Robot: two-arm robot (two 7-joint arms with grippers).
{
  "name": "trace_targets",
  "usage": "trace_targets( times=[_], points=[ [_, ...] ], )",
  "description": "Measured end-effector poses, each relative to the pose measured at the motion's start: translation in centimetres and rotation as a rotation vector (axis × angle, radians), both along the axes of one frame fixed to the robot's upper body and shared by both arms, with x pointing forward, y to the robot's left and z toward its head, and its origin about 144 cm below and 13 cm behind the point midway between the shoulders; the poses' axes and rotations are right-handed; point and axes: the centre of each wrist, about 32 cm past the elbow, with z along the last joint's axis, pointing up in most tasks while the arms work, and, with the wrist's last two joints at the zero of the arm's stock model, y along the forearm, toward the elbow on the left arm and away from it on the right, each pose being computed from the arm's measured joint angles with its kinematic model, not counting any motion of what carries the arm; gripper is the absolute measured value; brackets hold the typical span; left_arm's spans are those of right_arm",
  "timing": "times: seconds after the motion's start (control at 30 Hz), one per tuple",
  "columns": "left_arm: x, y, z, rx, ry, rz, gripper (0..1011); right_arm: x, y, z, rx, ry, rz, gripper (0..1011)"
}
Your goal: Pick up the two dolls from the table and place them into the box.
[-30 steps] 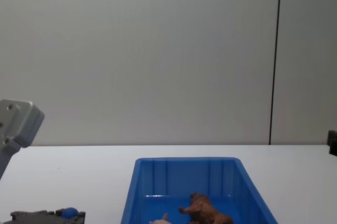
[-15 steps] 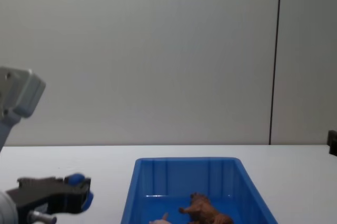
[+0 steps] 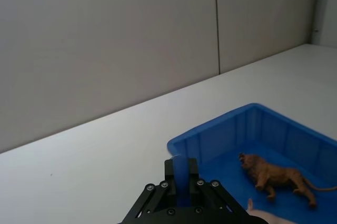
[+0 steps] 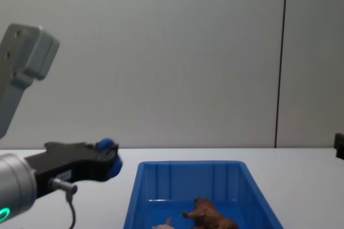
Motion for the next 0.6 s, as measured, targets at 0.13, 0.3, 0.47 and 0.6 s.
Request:
trace_targets(
  times=[0.13, 0.3, 0.47, 0.6],
  points=[
    [0.4, -0.3, 0.5, -0.012, -0.023, -0.052, 100, 0.0, 0.0, 0.0, 0.0, 0.0, 0.0, 1001],
    [0.9, -0.6, 0.8, -0.027, -0.043, -0.117, 72, 0.0, 0.0, 0.0, 0.0, 0.0, 0.0, 1001],
    [1.9, -1.3, 1.1, -0.054, -0.063, -0.207, 217, 0.0, 0.0, 0.0, 0.0, 0.0, 0.0, 1001],
    [2.3, -1.6, 1.1, -0.07, -0.073, -0.248, 328, 0.0, 0.0, 0.0, 0.0, 0.0, 0.0, 1001]
  ],
)
